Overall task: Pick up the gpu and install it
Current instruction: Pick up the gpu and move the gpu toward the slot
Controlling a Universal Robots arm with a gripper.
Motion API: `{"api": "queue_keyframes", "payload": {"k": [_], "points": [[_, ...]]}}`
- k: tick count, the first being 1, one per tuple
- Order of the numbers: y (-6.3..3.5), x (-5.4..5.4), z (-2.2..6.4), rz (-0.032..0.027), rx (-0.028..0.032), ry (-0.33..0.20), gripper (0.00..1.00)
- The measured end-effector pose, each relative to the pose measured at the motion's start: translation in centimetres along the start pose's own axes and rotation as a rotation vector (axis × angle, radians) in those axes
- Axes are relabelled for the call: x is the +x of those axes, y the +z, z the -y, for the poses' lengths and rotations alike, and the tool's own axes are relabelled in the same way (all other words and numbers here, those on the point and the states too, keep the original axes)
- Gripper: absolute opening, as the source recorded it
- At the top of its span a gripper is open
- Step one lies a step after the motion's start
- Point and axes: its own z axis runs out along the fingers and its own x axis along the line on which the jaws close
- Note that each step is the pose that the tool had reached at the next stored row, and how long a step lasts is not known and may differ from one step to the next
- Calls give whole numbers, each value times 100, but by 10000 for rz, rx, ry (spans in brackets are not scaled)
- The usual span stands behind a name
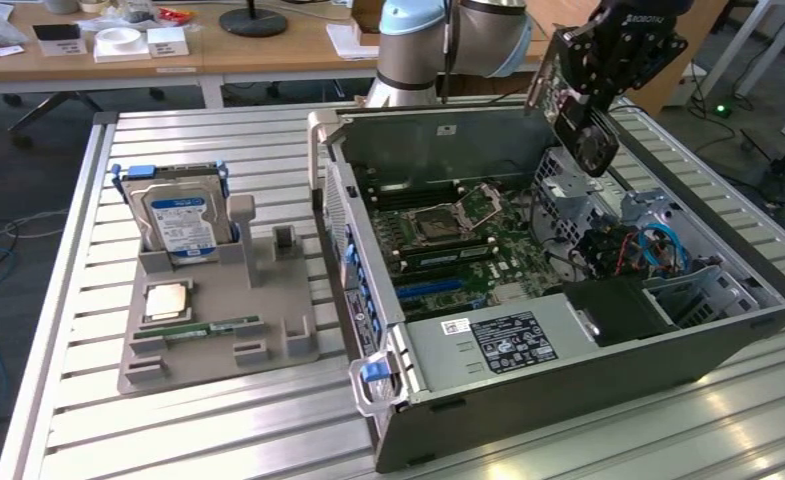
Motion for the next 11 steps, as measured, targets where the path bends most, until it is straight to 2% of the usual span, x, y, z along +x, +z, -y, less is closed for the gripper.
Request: {"api": "queue_keyframes", "payload": {"k": [6, 11], "points": [[3, -91, -6, 0, 1, -1, 26], [34, -103, -5, 0, 1, 0, 26]]}}
